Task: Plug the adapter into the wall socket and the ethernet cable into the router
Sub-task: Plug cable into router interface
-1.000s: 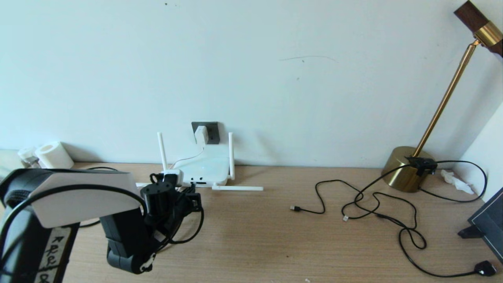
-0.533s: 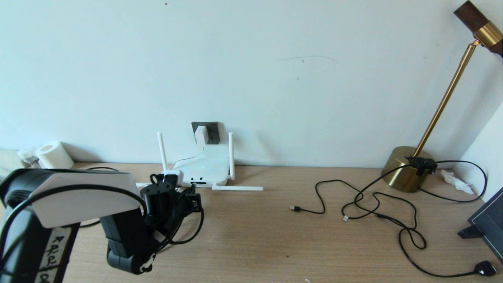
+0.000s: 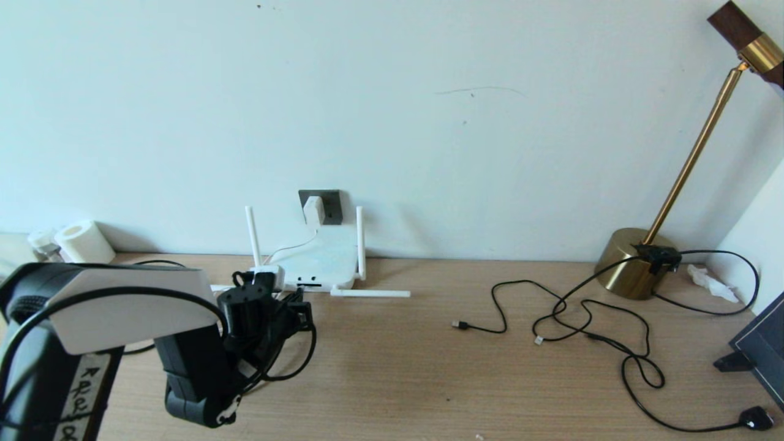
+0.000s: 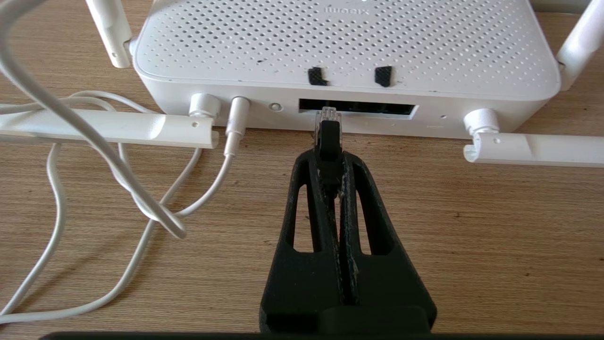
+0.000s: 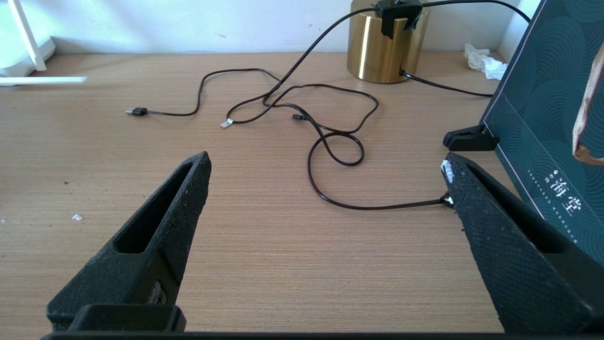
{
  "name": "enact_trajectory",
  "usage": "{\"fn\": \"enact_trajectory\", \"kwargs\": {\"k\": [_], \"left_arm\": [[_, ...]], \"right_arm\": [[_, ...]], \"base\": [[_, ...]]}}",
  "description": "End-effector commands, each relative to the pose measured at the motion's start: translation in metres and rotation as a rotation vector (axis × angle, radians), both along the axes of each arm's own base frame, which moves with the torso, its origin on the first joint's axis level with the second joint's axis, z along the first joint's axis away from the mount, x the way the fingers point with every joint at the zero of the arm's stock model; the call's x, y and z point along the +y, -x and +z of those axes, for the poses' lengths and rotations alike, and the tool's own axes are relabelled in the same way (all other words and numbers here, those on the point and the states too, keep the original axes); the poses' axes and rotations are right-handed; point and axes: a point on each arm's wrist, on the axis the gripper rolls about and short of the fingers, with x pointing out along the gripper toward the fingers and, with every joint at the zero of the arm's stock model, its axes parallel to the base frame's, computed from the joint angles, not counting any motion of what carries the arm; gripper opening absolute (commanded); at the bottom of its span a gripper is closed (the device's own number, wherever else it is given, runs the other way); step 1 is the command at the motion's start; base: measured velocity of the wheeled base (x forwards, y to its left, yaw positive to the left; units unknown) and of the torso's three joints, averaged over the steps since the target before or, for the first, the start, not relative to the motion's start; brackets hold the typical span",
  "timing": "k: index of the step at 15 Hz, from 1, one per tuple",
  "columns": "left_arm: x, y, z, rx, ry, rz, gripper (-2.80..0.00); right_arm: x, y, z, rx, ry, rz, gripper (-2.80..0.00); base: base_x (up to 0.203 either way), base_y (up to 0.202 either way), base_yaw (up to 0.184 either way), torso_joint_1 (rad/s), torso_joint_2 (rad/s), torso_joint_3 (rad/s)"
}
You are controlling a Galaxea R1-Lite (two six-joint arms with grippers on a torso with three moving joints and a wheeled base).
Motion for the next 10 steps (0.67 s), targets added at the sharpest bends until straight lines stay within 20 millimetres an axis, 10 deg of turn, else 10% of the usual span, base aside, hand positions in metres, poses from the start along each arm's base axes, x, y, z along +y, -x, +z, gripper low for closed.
{"fn": "enact_trajectory", "kwargs": {"k": [1,10], "left_arm": [[0.0012,-0.0005,0.0012,-0.009,0.003,0.003,-2.8],[0.0012,-0.0004,0.0023,-0.012,0.004,0.002,-2.8]], "right_arm": [[0.0,-0.0001,0.0001,0.001,0.0,0.0,0.0],[0.0,-0.0001,0.0001,0.001,0.0,0.0,0.0]], "base": [[0.0,0.0,0.0,0.0,0.0,0.0],[0.0,0.0,0.0,0.0,0.0,0.0]]}}
